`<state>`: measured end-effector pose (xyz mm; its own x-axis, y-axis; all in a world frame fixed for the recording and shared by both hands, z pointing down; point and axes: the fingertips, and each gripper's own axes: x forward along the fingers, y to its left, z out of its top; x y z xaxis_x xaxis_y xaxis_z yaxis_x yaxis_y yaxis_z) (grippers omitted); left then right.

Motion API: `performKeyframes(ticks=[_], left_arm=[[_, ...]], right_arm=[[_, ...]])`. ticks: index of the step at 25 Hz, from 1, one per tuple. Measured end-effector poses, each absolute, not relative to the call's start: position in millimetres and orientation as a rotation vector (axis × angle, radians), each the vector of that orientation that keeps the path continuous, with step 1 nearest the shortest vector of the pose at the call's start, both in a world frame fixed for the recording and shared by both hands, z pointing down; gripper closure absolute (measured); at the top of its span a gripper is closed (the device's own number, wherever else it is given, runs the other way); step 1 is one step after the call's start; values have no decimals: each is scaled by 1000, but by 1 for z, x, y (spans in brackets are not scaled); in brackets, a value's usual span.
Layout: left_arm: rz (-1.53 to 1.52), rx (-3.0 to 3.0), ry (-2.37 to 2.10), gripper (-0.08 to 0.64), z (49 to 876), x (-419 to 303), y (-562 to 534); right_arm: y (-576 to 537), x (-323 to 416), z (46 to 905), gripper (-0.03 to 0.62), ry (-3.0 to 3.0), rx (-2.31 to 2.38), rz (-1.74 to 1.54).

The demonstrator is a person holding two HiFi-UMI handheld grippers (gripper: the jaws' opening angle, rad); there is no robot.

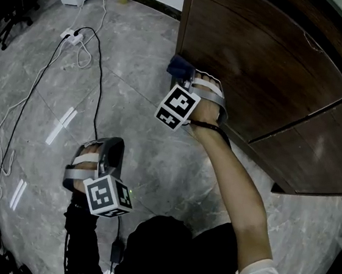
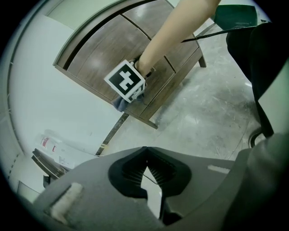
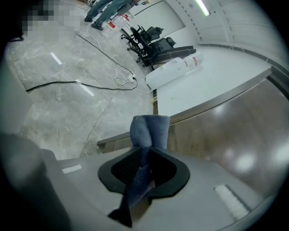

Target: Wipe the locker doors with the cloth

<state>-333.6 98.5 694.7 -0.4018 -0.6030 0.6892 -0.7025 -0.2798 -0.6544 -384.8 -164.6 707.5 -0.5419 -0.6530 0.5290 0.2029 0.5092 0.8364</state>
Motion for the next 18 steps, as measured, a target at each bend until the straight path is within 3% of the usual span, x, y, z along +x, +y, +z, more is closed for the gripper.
performKeyframes(ticks=[18], left_arm=[[1811,1671,-1848,557,674,-326,101]], right_arm=[[-168,-401,421,522,-1935,666,-1428]])
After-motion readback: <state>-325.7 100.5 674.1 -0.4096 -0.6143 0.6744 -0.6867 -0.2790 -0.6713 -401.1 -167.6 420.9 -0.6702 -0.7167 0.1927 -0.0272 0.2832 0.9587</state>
